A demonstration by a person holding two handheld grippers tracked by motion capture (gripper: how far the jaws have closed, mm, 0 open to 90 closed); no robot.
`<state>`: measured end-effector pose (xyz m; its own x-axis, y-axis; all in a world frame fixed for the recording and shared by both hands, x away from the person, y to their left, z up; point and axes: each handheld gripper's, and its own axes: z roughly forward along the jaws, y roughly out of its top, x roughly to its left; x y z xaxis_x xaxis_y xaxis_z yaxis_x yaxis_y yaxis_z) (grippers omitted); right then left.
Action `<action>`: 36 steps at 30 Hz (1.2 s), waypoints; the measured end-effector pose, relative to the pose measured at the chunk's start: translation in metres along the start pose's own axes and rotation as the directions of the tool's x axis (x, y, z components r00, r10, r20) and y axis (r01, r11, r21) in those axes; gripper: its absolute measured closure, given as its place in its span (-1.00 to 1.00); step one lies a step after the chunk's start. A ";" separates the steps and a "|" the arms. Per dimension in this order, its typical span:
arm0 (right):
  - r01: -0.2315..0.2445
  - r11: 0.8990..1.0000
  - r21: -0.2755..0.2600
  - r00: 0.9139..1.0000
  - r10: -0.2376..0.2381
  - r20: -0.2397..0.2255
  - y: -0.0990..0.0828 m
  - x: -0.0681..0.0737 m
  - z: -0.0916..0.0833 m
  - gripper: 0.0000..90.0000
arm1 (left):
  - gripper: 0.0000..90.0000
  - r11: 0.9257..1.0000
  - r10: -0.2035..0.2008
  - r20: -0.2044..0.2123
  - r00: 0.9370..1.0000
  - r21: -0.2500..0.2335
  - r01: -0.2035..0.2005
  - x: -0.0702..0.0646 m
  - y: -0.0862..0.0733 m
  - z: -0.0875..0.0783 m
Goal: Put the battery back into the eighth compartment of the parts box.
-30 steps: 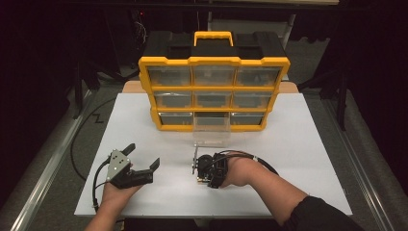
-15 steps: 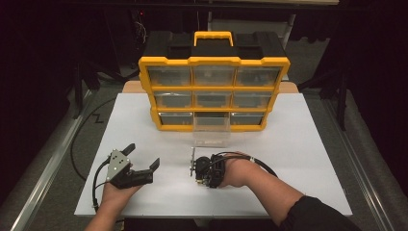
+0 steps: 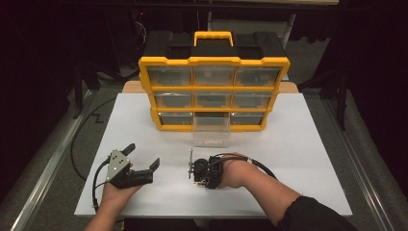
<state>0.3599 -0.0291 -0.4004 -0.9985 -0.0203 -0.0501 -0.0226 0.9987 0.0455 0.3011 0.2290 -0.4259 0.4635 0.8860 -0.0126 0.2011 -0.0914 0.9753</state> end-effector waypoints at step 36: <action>-0.056 0.998 0.014 0.998 0.055 0.032 -0.041 -0.008 -0.027 0.75 | -0.97 1.000 0.004 0.002 1.000 0.001 -0.004 0.001 -0.001 0.001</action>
<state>0.3673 -0.0715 -0.3752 -0.9962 0.0365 -0.0794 0.0339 0.9989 0.0338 0.3017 0.2293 -0.4269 0.4664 0.8846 -0.0088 0.1996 -0.0956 0.9752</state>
